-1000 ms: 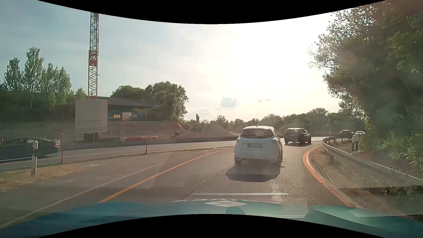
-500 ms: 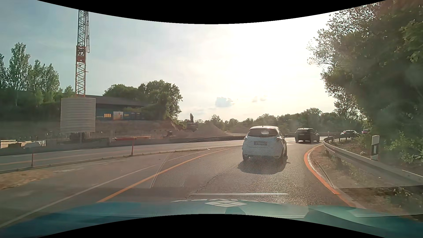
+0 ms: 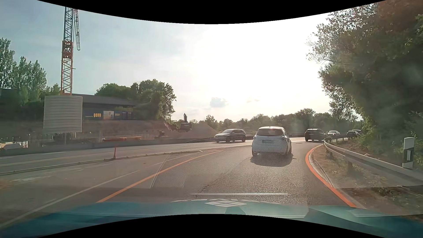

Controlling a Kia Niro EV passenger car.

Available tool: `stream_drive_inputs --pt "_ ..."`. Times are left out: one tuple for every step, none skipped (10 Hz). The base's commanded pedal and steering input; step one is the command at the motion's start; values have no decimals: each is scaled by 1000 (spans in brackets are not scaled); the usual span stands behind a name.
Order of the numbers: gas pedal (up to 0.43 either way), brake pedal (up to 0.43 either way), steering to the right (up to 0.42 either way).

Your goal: Follow the waypoints while adhering to traffic rules and regulations

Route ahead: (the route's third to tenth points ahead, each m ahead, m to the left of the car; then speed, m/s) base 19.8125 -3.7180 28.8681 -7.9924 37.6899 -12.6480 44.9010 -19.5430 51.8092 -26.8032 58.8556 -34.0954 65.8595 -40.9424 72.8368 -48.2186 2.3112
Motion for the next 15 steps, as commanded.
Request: stream_drive_inputs --pt "87 0 108" --pt "87 0 108" --pt "87 0 108" --pt "118 0 108" --pt "150 0 108" --pt "150 0 107" --pt "150 0 107" --pt "150 0 107" --pt "150 0 107" --pt "138 0 106" --pt "118 0 106" --pt "118 0 106" --pt "118 0 106" --pt "118 0 106" --pt "157 0 106"
